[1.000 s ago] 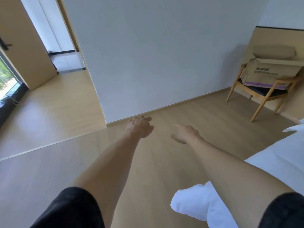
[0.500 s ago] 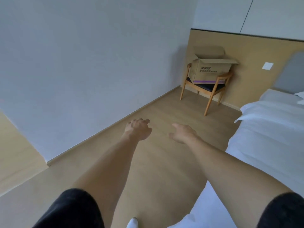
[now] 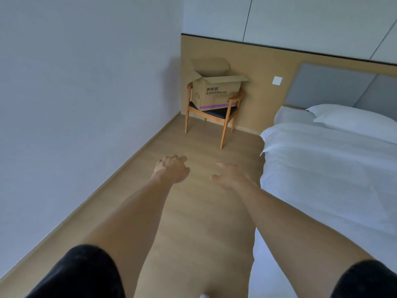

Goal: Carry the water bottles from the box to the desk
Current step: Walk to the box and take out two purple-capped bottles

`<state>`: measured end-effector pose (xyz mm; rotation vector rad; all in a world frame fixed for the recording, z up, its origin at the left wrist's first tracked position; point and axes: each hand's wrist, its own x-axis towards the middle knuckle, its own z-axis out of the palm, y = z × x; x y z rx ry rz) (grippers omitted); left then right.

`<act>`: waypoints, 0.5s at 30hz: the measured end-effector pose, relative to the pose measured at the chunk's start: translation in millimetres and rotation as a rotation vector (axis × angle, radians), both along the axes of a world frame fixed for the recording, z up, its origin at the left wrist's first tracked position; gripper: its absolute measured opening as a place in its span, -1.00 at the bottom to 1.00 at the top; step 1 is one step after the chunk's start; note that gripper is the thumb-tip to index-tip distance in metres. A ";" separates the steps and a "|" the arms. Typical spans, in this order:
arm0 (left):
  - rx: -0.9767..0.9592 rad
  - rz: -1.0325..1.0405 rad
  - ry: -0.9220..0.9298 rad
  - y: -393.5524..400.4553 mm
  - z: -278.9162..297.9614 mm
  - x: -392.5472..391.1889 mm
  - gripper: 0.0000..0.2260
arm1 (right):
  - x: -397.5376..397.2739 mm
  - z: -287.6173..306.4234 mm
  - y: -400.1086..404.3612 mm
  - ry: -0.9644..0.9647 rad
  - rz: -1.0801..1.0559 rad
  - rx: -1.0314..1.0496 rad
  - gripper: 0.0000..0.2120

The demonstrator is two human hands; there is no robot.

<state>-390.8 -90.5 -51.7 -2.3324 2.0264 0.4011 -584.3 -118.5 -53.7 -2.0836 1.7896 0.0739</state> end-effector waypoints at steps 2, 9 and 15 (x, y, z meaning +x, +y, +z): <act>0.003 -0.035 -0.017 -30.3 -3.6 -3.5 -0.55 | -5.3 -0.4 -23.6 0.017 -0.026 0.003 -0.41; -0.016 -0.104 -0.030 -150.4 -4.9 -6.2 -0.57 | -14.8 -11.5 -138.3 -0.014 -0.076 0.024 -0.38; -0.026 -0.092 -0.053 -278.7 13.0 -17.7 -0.61 | -25.1 -8.7 -263.9 -0.040 -0.067 0.033 -0.37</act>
